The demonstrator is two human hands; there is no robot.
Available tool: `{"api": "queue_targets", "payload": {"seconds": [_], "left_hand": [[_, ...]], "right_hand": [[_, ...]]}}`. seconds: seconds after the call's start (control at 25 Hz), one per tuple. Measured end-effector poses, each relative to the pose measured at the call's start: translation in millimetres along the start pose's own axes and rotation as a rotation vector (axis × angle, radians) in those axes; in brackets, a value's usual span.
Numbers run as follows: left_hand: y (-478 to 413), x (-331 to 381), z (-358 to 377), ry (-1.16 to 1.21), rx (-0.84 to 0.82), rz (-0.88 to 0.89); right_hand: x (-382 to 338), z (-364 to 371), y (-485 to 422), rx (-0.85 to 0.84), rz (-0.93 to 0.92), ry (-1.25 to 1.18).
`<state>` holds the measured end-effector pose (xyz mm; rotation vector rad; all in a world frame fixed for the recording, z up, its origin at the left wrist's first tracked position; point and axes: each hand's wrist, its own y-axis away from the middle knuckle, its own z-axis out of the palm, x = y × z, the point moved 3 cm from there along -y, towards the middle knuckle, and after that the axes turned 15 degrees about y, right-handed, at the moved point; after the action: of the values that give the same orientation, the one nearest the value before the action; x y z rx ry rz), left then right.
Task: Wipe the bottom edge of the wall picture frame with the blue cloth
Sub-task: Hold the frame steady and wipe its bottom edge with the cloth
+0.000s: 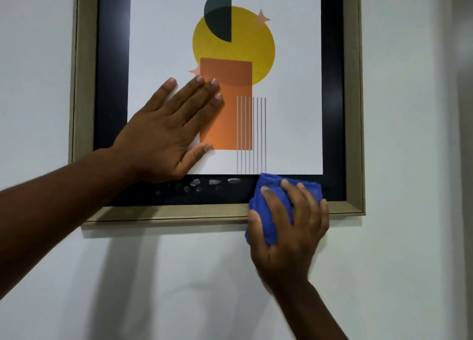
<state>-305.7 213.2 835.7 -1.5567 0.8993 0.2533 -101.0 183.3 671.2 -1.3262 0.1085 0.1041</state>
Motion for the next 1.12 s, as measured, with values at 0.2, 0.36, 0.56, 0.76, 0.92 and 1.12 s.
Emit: {"api": "queue_targets", "payload": {"seconds": [0.2, 0.36, 0.56, 0.76, 0.92, 1.12], "left_hand": [[-0.3, -5.2, -0.9, 0.009, -0.01, 0.057], [-2.3, -11.1, -3.4, 0.026, -0.02, 0.097], [-2.1, -13.2, -4.4, 0.03, -0.025, 0.119], [-0.3, -11.8, -2.2, 0.05, -0.007, 0.118], [-2.2, -29.0, -6.2, 0.032, -0.04, 0.19], [-1.8, -36.1, -4.9, 0.032, -0.01, 0.215]], "right_hand": [[-8.4, 1.8, -9.0, -0.016, 0.18, 0.017], [-15.4, -2.5, 1.5, -0.039, 0.01, 0.015], [-42.6, 0.5, -0.2, -0.065, 0.056, 0.021], [-41.4, 3.8, -3.9, -0.046, 0.186, 0.022], [-56.2, 2.4, 10.1, -0.063, -0.066, 0.037], [-67.6, 6.5, 4.4, -0.056, 0.141, 0.02]]}}
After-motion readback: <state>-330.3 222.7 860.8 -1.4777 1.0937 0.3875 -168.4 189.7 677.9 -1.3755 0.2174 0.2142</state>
